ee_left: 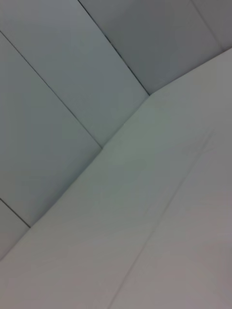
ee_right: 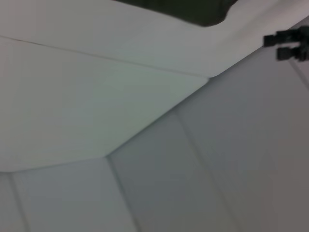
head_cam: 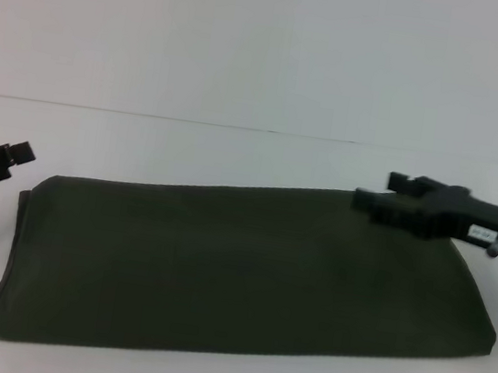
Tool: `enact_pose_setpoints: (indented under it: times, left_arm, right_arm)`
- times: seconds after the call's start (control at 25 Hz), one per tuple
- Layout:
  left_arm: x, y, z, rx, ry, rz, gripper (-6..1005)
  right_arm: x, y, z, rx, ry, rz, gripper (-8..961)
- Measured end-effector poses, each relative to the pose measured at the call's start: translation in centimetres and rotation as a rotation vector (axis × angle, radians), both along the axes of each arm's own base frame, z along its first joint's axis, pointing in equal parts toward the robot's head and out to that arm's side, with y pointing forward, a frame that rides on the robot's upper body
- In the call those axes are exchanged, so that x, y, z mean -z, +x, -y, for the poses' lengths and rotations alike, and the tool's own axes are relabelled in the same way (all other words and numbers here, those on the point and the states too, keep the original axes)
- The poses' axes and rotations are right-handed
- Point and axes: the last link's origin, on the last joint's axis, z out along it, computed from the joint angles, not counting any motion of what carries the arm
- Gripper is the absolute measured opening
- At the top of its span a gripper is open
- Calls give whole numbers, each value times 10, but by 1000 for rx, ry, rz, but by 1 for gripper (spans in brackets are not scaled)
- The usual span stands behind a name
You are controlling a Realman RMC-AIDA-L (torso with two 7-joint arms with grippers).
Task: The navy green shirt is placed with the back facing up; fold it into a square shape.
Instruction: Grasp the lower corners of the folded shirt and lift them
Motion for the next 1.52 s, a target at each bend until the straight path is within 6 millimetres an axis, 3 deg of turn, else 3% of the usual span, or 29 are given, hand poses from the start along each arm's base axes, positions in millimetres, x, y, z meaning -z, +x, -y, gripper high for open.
enact_pose_setpoints:
  times: [0.2,0.32,0.56,0.72,0.96,1.12,1.52]
  left_arm:
    - [-3,0,9,-19,-140,36,694]
    - [1,2,13,-37,-242,39,738]
    - [-8,4,25,-8,-367,-26,766]
    - [-20,-7,36,-31,-427,-112,766]
    - [-22,-16,40,-67,-508,-192,767]
    - [-18,-17,34,-82,-498,-217,767]
    - [4,-26,28,-131,-507,-257,767]
  right_arm:
    - [23,-16,8,-171,-58,96,930]
    - [25,-18,7,-153,-74,105,929]
    - [-6,4,9,140,-170,23,928]
    - [-26,26,26,305,-265,-24,927]
    - [-44,59,49,519,-330,-57,927]
    - [-48,71,57,572,-330,-72,927]
    - [-47,73,55,578,-316,-65,927]
